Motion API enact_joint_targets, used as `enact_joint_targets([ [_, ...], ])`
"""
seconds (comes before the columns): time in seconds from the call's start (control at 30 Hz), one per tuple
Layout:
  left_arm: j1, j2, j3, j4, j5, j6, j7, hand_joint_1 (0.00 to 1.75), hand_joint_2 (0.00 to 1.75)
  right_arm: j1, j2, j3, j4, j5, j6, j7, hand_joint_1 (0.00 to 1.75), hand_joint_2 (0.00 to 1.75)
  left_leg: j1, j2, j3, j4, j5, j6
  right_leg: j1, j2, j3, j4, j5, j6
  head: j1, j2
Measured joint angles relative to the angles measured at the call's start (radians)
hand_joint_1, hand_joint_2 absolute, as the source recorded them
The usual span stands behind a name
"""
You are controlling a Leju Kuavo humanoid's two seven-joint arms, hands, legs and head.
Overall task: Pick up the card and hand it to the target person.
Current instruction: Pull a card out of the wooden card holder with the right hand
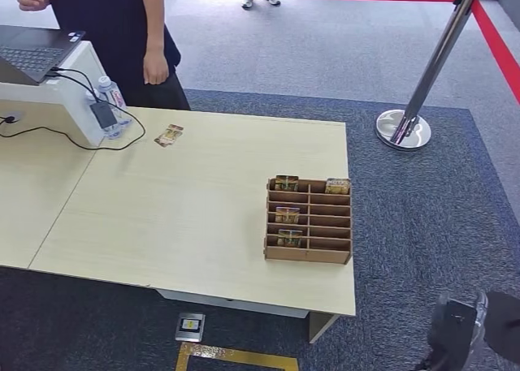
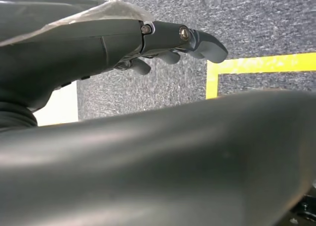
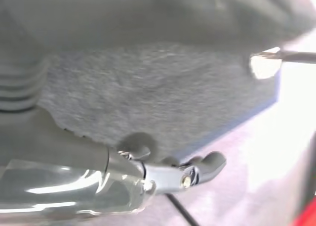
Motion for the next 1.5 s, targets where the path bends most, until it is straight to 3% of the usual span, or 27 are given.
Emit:
enact_joint_targets([
  [0.13,0.000,0.000,-0.001,0.000,-0.012,-0.011,-0.004,0.00,0.00,0.064,-0.005,0.133,-0.203,0.126,0.015,0.079,0.00,1.75,0.000,0.000,0.000,0.000,0.000,0.000,0.000,0.000,0.000,0.000,0.000,0.000,0.000,0.000],
  [0.27,-0.001,0.000,-0.002,0.000,-0.020,-0.023,-0.011,0.00,0.00,0.082,-0.044,0.274,-0.355,0.262,0.035,0.162,0.00,1.75,0.000,0.000,0.000,0.000,0.000,0.000,0.000,0.000,0.000,0.000,0.001,0.000,0.000,0.000],
  [0.57,-0.003,0.001,-0.007,0.000,-0.030,-0.034,-0.017,0.00,0.00,-0.069,-0.174,0.541,-0.441,0.470,0.111,0.297,0.00,1.75,0.000,0.001,0.000,0.000,0.002,0.001,0.000,0.000,0.000,0.000,0.002,0.001,0.000,0.000],
  [0.7,-0.004,0.001,-0.011,0.000,-0.035,-0.039,-0.020,0.00,0.00,-0.169,-0.230,0.629,-0.417,0.462,0.152,0.320,0.00,1.75,0.000,0.001,0.000,0.000,0.002,0.001,0.000,0.000,0.000,0.000,0.003,0.000,0.000,0.000],
  [0.83,-0.004,0.002,-0.014,0.000,-0.035,-0.041,-0.020,0.00,0.00,-0.272,-0.251,0.698,-0.360,0.403,0.191,0.323,0.00,1.75,0.000,0.001,0.000,0.000,0.002,0.000,0.000,0.000,0.000,0.001,0.003,0.000,0.000,0.000],
  [1.13,-0.004,0.006,-0.017,0.000,-0.029,-0.036,-0.021,0.00,0.00,-0.516,-0.219,0.805,-0.113,0.329,0.248,0.355,0.00,1.75,0.000,0.000,0.000,0.000,0.004,0.000,0.000,0.000,0.000,0.001,0.003,0.000,0.000,0.000],
  [1.33,-0.003,0.012,-0.017,0.002,-0.027,-0.035,-0.022,0.00,0.00,-0.625,-0.188,0.830,0.076,0.321,0.252,0.367,0.01,1.75,0.000,0.000,-0.001,0.000,0.004,0.000,0.000,0.000,0.000,0.001,0.004,0.000,0.000,0.000],
  [1.47,-0.002,0.014,-0.016,0.004,-0.021,-0.033,-0.025,0.00,0.00,-0.676,-0.174,0.838,0.189,0.320,0.236,0.374,1.71,1.75,0.000,0.000,-0.001,0.000,0.004,0.000,0.000,0.000,-0.001,0.001,0.004,0.000,0.000,0.000],
  [1.5,-0.002,0.015,-0.016,0.004,-0.020,-0.032,-0.027,0.00,0.00,-0.685,-0.173,0.839,0.214,0.318,0.230,0.374,1.75,1.75,0.000,0.000,-0.001,0.000,0.004,0.000,0.000,0.000,-0.001,0.001,0.004,0.000,0.000,0.000],
])
